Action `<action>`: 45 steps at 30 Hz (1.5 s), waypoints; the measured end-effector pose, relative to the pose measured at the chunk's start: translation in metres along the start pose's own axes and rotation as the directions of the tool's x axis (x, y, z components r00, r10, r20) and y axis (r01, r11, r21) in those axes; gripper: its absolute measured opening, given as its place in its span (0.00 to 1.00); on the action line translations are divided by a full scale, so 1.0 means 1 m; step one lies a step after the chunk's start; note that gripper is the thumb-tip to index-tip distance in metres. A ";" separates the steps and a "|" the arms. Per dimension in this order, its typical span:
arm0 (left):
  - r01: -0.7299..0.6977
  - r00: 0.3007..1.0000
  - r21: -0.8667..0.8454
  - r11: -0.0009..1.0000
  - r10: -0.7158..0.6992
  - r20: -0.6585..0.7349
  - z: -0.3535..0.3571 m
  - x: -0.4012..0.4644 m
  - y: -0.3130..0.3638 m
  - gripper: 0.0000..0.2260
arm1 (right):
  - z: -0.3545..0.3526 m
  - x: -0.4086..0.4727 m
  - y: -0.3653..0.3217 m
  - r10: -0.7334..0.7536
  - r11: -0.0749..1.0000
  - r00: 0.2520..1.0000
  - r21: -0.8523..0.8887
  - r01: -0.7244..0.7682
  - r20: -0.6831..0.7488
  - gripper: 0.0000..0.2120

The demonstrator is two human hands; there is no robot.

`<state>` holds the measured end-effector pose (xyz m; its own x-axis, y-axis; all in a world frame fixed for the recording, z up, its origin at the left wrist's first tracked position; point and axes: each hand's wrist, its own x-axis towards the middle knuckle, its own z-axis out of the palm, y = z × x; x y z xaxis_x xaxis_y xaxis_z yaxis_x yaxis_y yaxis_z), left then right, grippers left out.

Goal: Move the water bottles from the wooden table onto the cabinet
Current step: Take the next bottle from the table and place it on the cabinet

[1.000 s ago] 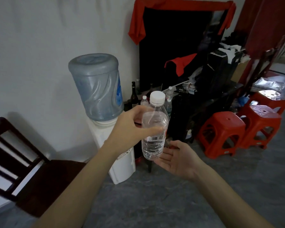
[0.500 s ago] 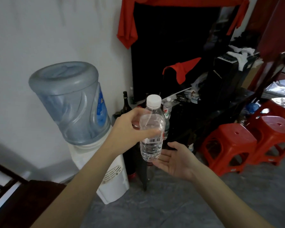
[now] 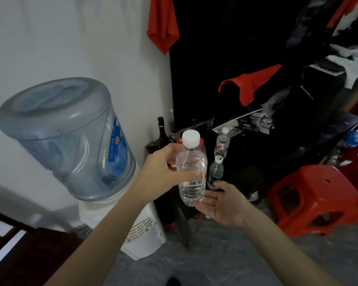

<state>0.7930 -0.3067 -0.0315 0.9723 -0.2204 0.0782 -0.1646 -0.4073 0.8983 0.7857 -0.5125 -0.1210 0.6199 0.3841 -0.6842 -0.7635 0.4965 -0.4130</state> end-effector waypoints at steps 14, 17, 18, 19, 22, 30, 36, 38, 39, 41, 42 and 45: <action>-0.007 0.995 -0.021 1.000 0.009 0.095 -0.015 0.122 -0.061 0.29 | 0.007 0.100 -0.071 -0.003 1.000 0.990 0.025 0.007 -0.144 0.23; -0.002 0.993 -0.014 1.000 0.003 0.122 -0.012 0.136 -0.074 0.32 | 0.002 0.117 -0.076 0.005 0.999 0.987 0.051 0.003 -0.161 0.23; 0.007 0.992 -0.012 1.000 -0.005 0.126 -0.010 0.138 -0.078 0.33 | 0.000 0.121 -0.077 0.011 0.998 0.986 0.056 -0.002 -0.166 0.23; 0.012 0.991 -0.008 1.000 -0.011 0.131 -0.008 0.140 -0.083 0.33 | -0.001 0.126 -0.077 0.019 0.998 0.985 0.055 -0.010 -0.170 0.23; 0.028 0.989 0.018 0.999 -0.031 0.144 -0.003 0.144 -0.099 0.33 | -0.006 0.141 -0.077 0.052 0.998 0.982 0.050 -0.043 -0.183 0.24; 0.150 0.979 0.025 0.988 -0.152 0.139 0.026 0.148 -0.152 0.35 | -0.032 0.195 -0.070 0.130 0.991 0.962 0.057 -0.119 -0.238 0.21; 0.219 0.972 -0.013 0.976 -0.217 0.087 0.062 0.143 -0.191 0.31 | -0.063 0.236 -0.057 0.181 0.984 0.934 0.066 -0.168 -0.309 0.20; 0.234 0.970 -0.019 0.972 -0.232 0.074 0.074 0.141 -0.205 0.29 | -0.077 0.249 -0.053 0.203 0.979 0.929 0.093 -0.183 -0.310 0.20; 0.238 0.969 -0.019 0.971 -0.236 0.072 0.078 0.140 -0.211 0.28 | -0.083 0.255 -0.051 0.211 0.977 0.927 0.105 -0.187 -0.309 0.20; 0.244 0.968 -0.012 0.970 -0.243 0.057 0.087 0.138 -0.220 0.28 | -0.091 0.264 -0.048 0.218 0.974 0.924 0.124 -0.188 -0.314 0.20; 0.247 0.968 -0.008 0.969 -0.247 0.042 0.091 0.137 -0.225 0.29 | -0.094 0.268 -0.046 0.215 0.974 0.923 0.134 -0.181 -0.319 0.20; 0.270 0.963 -0.016 0.963 -0.270 0.005 0.102 0.135 -0.236 0.29 | -0.101 0.276 -0.042 0.197 0.976 0.913 0.156 -0.149 -0.358 0.19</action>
<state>0.9459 -0.3307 -0.2774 0.9798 -0.1063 -0.1694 0.1070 -0.4372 0.8930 0.9701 -0.5059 -0.3533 0.3508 0.1694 -0.9210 -0.8099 0.5487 -0.2075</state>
